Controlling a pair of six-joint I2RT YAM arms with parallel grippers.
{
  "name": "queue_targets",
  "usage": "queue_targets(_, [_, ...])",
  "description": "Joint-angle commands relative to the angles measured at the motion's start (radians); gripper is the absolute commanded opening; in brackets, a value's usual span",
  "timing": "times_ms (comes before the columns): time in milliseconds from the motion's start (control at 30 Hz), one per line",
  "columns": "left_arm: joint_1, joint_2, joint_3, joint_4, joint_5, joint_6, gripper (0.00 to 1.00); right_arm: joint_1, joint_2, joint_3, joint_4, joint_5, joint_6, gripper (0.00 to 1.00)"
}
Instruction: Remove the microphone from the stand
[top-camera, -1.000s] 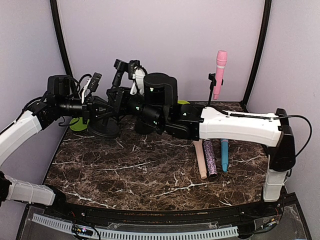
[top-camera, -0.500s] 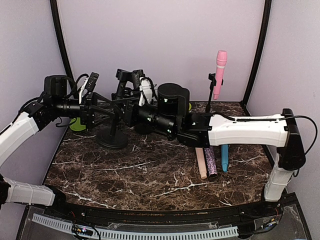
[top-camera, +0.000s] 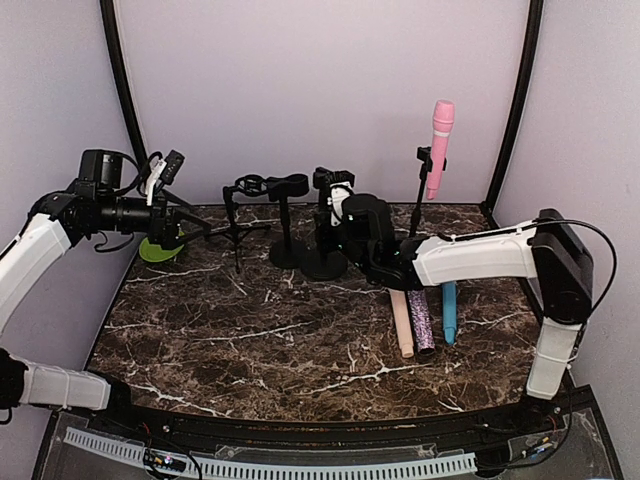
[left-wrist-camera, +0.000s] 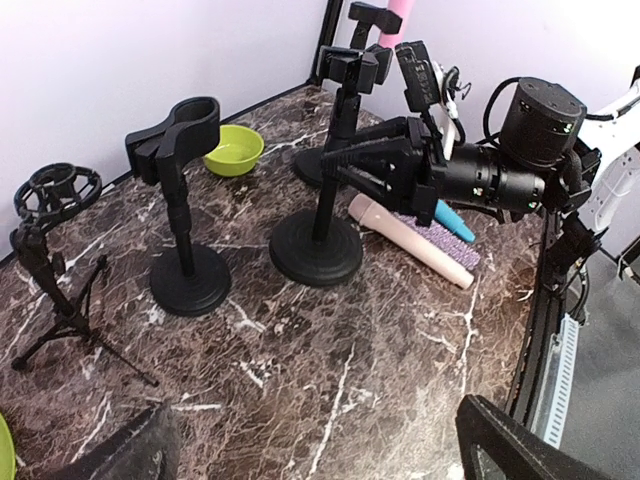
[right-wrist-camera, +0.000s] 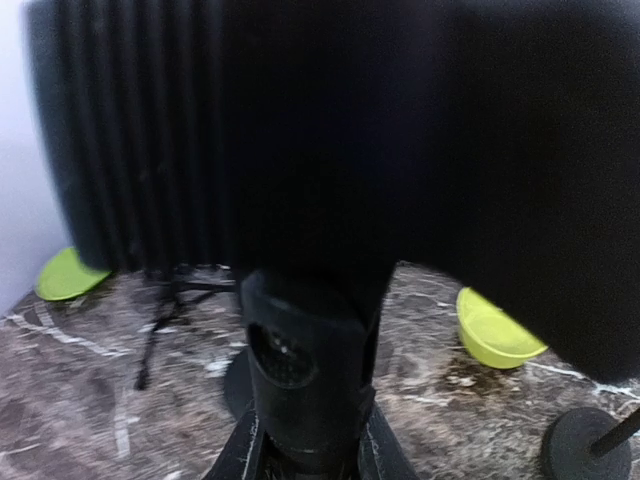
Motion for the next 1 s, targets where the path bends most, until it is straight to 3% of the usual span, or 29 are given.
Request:
queue_targets(0, [0.014, -0.006, 0.039, -0.162, -0.079, 0.104, 0.99, -0.046, 0.113, 0.085, 0.23, 0.142, -0.098, 0.0])
queue_targets(100, [0.039, -0.011, 0.05, -0.229, -0.087, 0.149, 0.99, -0.079, 0.193, 0.156, 0.252, 0.133, -0.117, 0.0])
queue_targets(400, [0.056, -0.053, -0.014, -0.187, -0.084, 0.145, 0.99, -0.153, 0.38, 0.335, 0.265, 0.071, -0.122, 0.0])
queue_targets(967, [0.058, -0.043, -0.032, -0.168, -0.074, 0.101, 0.99, -0.186, 0.486, 0.454, 0.144, 0.041, -0.094, 0.0])
